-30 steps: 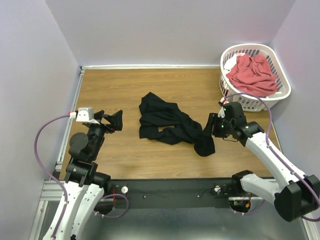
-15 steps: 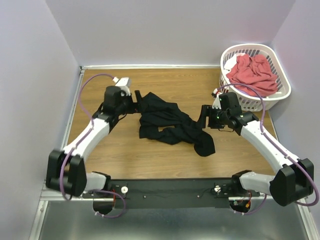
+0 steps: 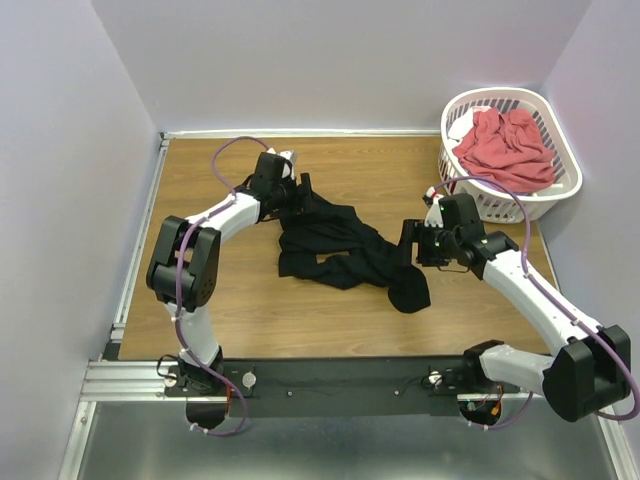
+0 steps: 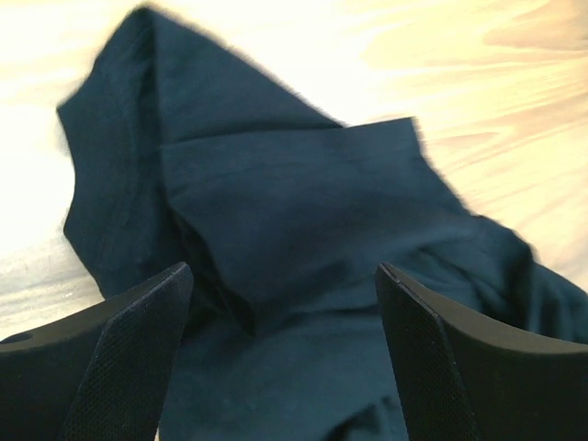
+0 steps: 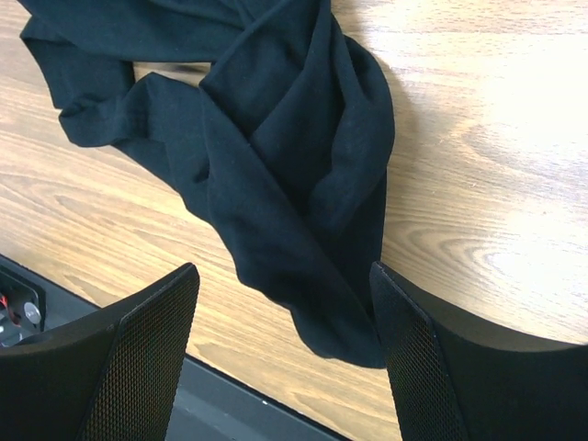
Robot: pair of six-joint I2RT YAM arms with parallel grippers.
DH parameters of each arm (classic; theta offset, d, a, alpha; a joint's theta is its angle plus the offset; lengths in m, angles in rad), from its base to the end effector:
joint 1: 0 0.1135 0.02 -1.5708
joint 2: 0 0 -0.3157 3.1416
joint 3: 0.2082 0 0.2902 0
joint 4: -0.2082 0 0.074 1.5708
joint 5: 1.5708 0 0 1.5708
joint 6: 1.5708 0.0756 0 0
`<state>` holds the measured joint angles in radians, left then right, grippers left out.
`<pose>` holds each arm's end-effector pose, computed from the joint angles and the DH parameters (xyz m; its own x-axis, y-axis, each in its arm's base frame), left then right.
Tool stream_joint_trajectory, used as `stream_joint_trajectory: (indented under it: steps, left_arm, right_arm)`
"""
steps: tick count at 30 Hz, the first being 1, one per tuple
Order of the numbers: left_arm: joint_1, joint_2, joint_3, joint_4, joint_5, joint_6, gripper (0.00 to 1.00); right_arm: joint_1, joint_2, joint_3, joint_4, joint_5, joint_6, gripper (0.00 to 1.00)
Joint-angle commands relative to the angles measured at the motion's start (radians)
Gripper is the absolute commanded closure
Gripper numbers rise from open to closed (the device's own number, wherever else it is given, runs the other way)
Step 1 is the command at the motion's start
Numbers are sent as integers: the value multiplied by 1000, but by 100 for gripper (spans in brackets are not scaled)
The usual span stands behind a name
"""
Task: Fold and stack the t-shirts
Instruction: Flatten the tshirt out
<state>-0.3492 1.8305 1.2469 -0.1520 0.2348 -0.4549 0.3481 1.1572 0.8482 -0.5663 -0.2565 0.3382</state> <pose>0.4454 -0.1809 0.2132 -0.7838 -0.1693 -0.5974 0.1675 0.8688 -0.4660 0.2530 0.1122 0.2604 -0.8410 0.0363 -0.5398 -0.2160 0.8923 0.3963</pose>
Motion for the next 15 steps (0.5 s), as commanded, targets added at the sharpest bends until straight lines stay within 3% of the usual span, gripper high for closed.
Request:
stream_joint_trajectory:
  steps: [1,15]
  left_arm:
    - [-8,39,37,-37,-37,-50,14]
    - [-22,99,108,-20,-34,-65,32]
  right_arm:
    - [8,-8,-23,16,-17,-14,18]
    - [8,18,-21,31,6,-24,18]
